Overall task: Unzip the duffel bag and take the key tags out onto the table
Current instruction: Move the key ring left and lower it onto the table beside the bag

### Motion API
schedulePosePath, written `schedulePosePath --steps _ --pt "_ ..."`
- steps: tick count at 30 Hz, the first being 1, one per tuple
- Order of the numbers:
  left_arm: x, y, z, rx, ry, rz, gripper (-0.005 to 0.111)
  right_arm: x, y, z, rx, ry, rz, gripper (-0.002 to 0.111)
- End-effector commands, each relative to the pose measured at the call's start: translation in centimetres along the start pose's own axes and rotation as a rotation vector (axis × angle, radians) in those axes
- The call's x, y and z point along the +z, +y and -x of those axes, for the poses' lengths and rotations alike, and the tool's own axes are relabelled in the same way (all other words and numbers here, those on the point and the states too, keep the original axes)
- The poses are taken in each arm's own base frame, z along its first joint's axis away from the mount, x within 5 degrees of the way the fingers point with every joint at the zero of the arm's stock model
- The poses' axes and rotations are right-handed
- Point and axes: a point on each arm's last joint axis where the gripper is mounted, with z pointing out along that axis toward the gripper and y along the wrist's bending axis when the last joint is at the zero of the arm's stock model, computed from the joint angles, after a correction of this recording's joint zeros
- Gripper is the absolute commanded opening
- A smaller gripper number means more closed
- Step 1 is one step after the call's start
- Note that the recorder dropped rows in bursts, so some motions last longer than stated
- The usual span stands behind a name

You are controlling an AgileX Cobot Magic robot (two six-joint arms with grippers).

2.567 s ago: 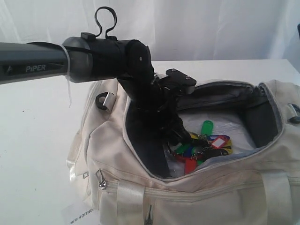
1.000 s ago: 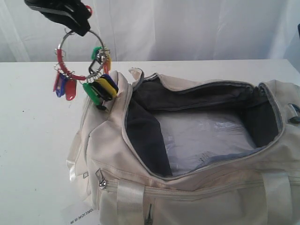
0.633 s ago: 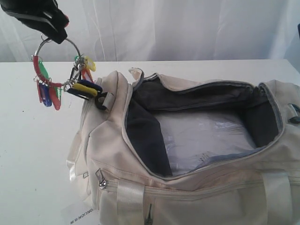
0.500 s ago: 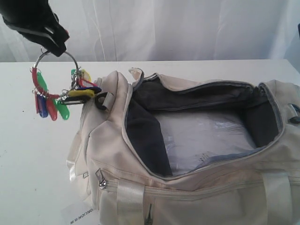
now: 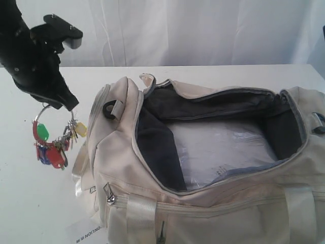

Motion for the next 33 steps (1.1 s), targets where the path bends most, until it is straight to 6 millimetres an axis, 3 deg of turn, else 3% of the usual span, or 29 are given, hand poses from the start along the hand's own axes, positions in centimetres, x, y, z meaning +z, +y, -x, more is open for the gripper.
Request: schedulePosePath --steps 1,14,33 --pt "2.0 -0.5 -1.2 -0.033 -0.016 0.000 0.000 -0.2 -0.1 -0.1 0.001 -0.009 -0.008 0.042" --pt "5.6 -1.4 -2.3 -0.044 -0.179 0.023 0.000 -0.2 -0.1 -0.1 0.001 -0.009 -0.008 0.042" --pt "9.9 -1.8 -3.3 -0.133 -0.003 -0.003 0.000 -0.2 -0.1 -0.1 0.017 -0.009 -0.008 0.040"
